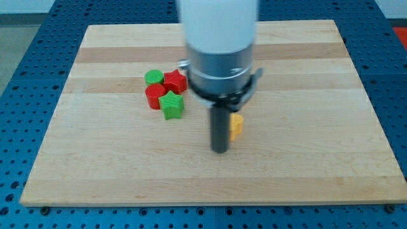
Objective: Push yellow heart closer to yellow hexagon
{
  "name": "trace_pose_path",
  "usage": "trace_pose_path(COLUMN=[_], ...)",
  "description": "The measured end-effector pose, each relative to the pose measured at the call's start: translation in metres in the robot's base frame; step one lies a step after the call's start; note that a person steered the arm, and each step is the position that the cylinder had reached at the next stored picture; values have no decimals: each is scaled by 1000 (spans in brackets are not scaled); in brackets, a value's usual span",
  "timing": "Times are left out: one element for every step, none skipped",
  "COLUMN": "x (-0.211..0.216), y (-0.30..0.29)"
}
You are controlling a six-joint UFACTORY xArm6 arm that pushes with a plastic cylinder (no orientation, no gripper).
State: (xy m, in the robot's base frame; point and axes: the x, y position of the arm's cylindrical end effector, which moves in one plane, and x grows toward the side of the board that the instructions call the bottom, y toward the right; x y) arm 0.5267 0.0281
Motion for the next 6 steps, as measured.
trace_pose_path(x=[0,-9,-50,-55,-28,23], y=[4,4,4,4,4,13])
